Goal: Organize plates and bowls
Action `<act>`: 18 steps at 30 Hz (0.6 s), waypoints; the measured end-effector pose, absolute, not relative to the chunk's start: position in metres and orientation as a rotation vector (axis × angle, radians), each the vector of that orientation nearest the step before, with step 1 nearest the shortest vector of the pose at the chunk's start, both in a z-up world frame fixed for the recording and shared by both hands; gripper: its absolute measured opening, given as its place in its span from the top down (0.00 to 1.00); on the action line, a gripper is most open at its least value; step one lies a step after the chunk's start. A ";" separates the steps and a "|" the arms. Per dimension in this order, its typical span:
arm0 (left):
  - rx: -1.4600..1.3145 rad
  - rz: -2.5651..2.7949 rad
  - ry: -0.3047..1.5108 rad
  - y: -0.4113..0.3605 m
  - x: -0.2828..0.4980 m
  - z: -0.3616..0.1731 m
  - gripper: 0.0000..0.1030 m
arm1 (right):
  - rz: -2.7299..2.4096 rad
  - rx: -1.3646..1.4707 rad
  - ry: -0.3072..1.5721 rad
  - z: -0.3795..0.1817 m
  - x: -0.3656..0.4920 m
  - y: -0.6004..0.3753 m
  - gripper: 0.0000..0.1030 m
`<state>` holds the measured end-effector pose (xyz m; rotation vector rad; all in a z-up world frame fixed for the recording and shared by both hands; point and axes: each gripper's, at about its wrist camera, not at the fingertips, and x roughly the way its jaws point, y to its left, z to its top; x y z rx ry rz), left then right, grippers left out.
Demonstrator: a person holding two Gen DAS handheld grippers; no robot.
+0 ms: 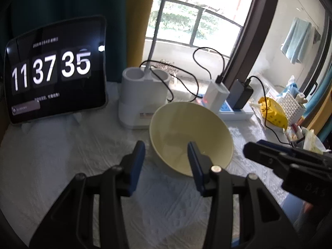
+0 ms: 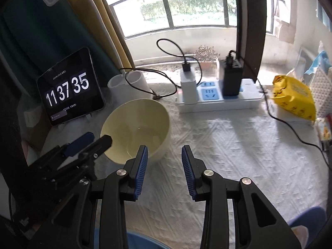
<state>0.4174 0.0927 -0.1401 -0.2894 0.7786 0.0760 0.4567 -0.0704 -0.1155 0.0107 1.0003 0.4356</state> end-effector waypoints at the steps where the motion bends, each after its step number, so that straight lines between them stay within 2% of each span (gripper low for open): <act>1: -0.295 0.077 0.778 0.094 0.418 -0.141 0.57 | 0.437 0.018 1.005 -0.117 0.459 -0.067 0.66; 18: -0.359 0.046 0.854 0.105 0.433 -0.157 0.57 | 0.399 0.056 1.086 -0.151 0.490 -0.047 0.66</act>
